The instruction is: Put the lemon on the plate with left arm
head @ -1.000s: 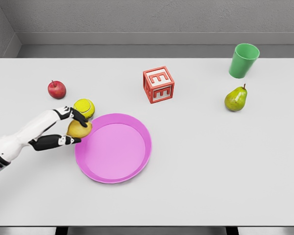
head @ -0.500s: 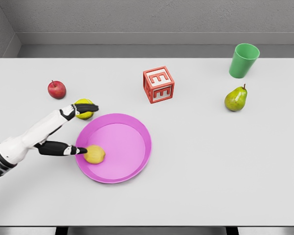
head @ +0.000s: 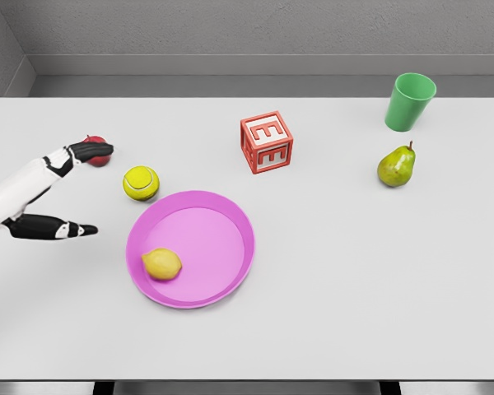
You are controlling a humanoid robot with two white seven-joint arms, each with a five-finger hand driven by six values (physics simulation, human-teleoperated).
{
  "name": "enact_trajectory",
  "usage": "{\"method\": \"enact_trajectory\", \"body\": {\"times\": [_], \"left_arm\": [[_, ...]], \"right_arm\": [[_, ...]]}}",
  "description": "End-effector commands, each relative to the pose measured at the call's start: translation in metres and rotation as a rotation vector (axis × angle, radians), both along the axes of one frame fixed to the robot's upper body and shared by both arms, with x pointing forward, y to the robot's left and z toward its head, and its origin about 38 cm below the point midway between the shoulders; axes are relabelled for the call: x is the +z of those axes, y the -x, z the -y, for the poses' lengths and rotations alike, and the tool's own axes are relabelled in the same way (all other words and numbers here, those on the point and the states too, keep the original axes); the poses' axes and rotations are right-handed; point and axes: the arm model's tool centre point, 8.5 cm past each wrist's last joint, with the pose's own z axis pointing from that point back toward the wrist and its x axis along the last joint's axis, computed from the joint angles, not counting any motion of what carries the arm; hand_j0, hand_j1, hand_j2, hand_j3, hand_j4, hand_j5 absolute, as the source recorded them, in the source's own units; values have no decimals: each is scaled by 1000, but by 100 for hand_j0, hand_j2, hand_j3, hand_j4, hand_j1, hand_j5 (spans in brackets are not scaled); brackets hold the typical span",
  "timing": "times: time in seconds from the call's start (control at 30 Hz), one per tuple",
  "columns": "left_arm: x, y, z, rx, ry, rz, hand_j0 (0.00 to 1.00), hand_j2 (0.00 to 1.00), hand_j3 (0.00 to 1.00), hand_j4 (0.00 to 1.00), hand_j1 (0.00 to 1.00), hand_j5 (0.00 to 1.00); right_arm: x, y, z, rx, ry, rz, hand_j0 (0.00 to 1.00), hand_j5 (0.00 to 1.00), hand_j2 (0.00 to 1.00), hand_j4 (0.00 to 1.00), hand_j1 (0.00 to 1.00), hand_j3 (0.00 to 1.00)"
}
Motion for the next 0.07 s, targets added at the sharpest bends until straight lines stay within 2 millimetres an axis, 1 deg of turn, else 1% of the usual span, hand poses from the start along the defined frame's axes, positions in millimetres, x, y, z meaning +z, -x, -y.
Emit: {"method": "enact_trajectory", "body": {"times": [0.0,0.03], "left_arm": [[2,-1,-3,7,4,0,100,100,100,100,100,100],[1,-1,-3,7,2,1,100,100,100,100,100,100]], "right_arm": [[0,0,0,-1,0,0,100,100,100,100,100,100],[0,0,0,0,0,0,100,100,100,100,100,100]]}}
